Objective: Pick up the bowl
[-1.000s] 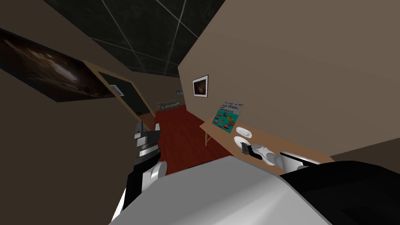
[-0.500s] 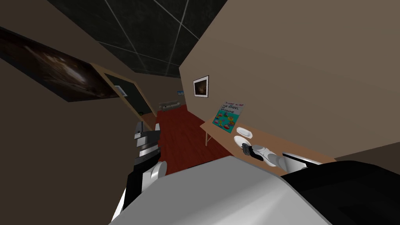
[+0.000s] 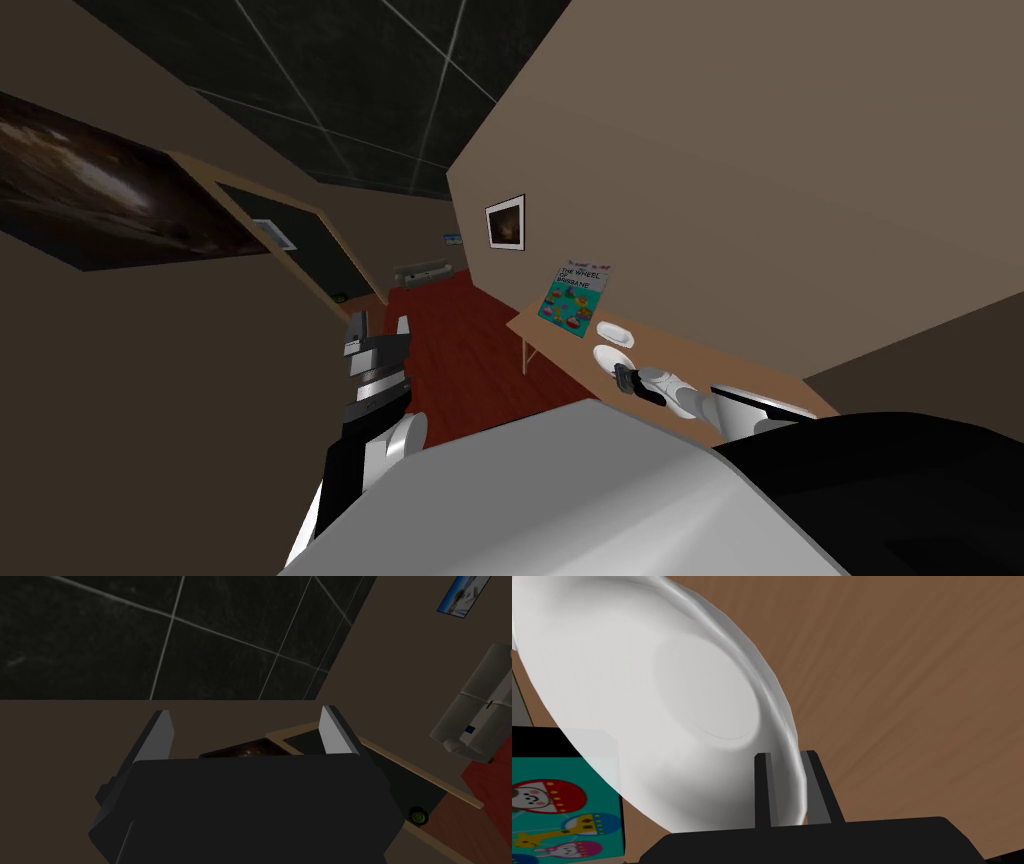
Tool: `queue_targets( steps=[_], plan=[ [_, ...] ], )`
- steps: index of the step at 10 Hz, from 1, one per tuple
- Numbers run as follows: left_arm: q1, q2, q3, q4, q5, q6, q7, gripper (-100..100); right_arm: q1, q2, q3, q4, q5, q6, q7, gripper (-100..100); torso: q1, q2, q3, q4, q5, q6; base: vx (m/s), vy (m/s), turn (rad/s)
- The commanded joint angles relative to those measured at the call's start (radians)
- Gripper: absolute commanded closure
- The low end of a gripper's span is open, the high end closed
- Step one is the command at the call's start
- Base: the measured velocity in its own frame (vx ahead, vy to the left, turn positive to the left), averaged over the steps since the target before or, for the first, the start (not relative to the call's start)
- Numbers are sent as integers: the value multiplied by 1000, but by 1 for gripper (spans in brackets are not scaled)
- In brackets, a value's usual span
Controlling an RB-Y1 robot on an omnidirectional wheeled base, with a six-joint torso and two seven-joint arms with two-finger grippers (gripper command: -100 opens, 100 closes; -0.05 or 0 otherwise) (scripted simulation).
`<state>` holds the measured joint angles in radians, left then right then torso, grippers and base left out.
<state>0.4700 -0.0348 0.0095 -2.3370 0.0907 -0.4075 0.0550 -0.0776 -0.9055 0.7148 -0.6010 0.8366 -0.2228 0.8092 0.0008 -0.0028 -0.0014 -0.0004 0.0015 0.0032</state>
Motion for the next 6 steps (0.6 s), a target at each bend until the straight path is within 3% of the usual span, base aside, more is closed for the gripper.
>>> queue_targets(
  steps=[1, 2, 3, 5, 6],
  plan=[
    [0, 0, 0, 0, 0, 0, 0, 0, -50, 2, 50, 11, -5, -22, 16, 100, 0, 0, 0, 0, 0, 0, 82, 33, -477],
    [0, 0, 0, 0, 0, 0, 0, 0, -54, 2, 54, 11, -5, -22, 16, 100, 1, -1, -1, 0, 0, 0, 53, 33, -141],
    [0, 0, 0, 0, 0, 0, 0, 0, -86, 10, 83, 26, -8, -37, 31, 100, 2, -1, 0, 1, 0, -3, 49, 16, -215],
    [0, 0, 0, 0, 0, 0, 0, 0, -91, 10, 83, 26, -8, -37, 31, 100, 1, 0, 0, 1, 1, -3, 20, 11, -46],
    [0, 0, 0, 0, 0, 0, 0, 0, -129, 18, 112, 40, -12, -52, 45, 100, 1, 1, 1, 1, 1, -4, 30, 6, -245]
  ],
)
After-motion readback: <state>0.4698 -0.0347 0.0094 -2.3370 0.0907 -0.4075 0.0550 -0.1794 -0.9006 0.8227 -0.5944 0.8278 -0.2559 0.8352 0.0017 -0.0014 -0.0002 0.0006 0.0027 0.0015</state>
